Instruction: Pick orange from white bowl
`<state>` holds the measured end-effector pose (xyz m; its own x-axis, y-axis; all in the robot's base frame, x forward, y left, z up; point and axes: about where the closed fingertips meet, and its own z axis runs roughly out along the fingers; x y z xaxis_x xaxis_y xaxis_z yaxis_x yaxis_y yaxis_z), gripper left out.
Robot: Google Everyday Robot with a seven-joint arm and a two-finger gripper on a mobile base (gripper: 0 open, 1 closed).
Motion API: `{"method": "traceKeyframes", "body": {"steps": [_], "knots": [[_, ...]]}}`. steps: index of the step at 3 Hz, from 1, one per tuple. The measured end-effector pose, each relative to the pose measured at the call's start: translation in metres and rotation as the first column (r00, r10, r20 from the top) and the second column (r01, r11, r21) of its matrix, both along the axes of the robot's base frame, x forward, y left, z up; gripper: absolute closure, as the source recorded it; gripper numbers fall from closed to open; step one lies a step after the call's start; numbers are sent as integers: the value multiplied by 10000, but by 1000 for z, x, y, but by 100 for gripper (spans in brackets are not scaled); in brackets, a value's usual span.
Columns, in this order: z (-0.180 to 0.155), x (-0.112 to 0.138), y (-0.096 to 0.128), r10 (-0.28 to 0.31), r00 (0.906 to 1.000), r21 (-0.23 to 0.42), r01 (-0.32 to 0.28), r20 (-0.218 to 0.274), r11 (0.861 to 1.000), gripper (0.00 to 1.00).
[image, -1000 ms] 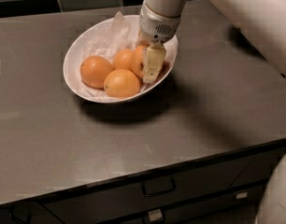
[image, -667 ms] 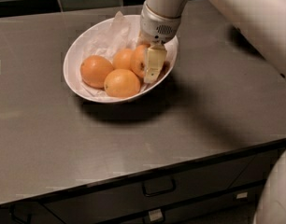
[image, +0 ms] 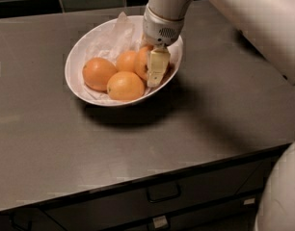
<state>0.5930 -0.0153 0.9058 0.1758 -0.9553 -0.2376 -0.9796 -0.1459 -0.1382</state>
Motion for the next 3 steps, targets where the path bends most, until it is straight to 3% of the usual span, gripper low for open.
{"method": "traceKeyframes", "body": {"steps": [1,3], "knots": [[-5,1,1,26,10000,-6,-26,-85,10000,30],[-7,2,1,28,9999,-7,-28,-114,10000,69]]}}
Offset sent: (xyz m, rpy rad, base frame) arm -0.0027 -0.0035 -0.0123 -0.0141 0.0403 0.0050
